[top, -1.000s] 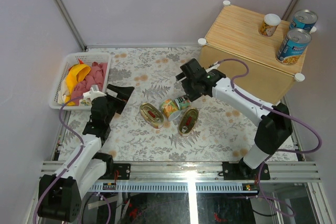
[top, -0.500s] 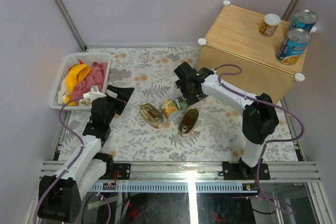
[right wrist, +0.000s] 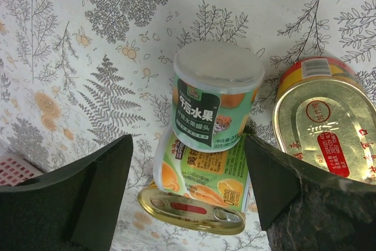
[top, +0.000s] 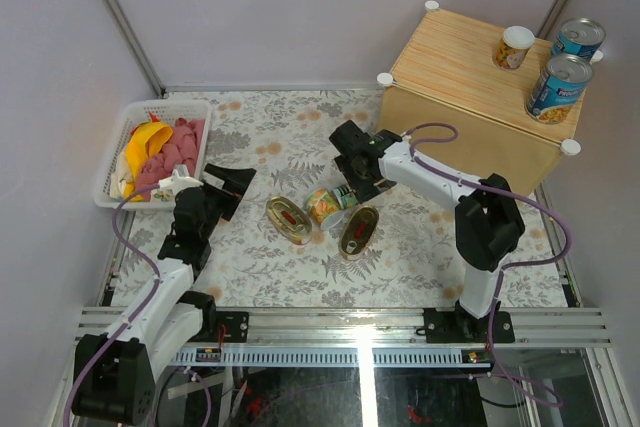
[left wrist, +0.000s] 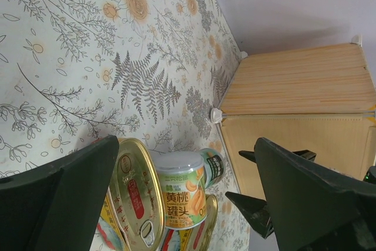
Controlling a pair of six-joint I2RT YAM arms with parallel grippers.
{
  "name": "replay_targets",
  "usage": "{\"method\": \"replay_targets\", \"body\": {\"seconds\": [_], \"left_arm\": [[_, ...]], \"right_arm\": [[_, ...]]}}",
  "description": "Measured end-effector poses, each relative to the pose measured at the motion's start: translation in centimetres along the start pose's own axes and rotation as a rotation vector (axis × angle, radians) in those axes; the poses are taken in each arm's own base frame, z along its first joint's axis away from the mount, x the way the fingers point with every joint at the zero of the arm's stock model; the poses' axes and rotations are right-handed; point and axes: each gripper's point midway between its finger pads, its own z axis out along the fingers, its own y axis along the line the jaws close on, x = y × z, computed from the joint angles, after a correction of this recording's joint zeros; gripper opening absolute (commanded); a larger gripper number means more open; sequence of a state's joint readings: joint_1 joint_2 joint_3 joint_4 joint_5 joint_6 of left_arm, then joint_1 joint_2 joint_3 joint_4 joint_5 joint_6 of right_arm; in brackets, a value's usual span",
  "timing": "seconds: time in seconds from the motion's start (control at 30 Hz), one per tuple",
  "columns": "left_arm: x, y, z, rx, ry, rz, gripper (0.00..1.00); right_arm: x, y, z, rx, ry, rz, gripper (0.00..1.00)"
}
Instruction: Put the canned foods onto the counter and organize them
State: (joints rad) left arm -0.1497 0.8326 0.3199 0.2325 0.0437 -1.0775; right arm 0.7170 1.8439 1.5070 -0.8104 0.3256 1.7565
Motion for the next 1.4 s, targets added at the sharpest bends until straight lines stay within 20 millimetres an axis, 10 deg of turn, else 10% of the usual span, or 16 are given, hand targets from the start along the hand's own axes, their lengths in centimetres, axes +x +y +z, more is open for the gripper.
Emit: {"method": "replay_targets", "body": {"seconds": [1.4], "left_arm": [[0.5,1.4,0.4,-0.040,0.019,0.041,1.00]], "right_arm": [[1.4,-2.0,5.2,0.091,-0.010,-0.035,0.73]]}}
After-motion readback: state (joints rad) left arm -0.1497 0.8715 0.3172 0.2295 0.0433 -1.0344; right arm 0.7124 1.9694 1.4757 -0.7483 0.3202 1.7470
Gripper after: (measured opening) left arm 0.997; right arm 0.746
